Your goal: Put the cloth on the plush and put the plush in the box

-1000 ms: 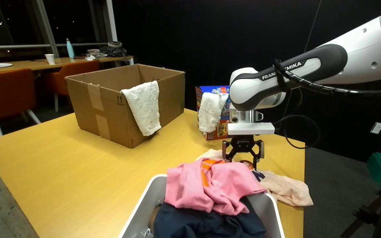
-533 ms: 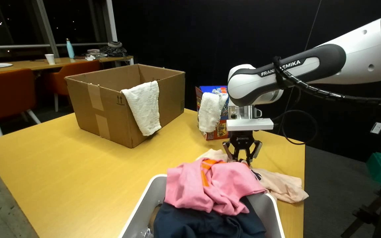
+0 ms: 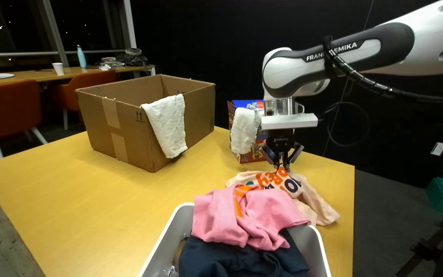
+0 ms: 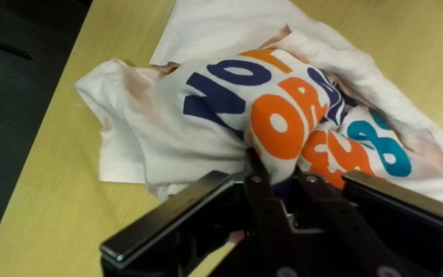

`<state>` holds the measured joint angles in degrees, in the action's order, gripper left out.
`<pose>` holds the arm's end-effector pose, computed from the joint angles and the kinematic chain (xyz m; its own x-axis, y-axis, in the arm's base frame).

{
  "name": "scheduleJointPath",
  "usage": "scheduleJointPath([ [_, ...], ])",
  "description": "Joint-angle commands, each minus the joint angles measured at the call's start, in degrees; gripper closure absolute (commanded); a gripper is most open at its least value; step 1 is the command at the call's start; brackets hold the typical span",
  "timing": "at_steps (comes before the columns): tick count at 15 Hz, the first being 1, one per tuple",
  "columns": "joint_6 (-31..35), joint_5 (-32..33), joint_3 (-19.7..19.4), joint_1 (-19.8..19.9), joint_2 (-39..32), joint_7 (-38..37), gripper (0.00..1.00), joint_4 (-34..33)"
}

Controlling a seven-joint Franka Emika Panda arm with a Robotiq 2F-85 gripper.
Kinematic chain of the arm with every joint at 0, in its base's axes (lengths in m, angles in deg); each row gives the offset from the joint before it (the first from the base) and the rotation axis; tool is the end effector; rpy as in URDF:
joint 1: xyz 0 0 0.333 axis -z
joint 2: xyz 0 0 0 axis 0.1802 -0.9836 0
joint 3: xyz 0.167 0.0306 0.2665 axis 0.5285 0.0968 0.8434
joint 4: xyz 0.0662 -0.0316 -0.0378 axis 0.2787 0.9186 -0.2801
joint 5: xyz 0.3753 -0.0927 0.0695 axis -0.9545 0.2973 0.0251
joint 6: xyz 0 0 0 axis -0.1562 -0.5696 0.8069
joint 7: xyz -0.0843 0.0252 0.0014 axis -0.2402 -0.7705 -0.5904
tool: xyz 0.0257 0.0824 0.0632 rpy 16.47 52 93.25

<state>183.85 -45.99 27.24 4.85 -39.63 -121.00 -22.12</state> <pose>0.7601 0.0584 0.1493 0.7131 -0.6447 -0.2755 -0.6268 -0.7623 0.1613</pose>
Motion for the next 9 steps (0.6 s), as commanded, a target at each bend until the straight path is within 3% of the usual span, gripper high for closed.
scheduleJointPath([
  [1, -6.43, 2.96, -2.63, -1.21, 5.5, -2.95, 0.97, -0.78],
  [6, -18.51, 9.34, -6.95, -1.04, 12.72, -2.55, 0.97, -4.8],
  [9, -24.6, 15.74, -11.49, -1.26, 14.72, -1.31, 0.97, -9.58],
])
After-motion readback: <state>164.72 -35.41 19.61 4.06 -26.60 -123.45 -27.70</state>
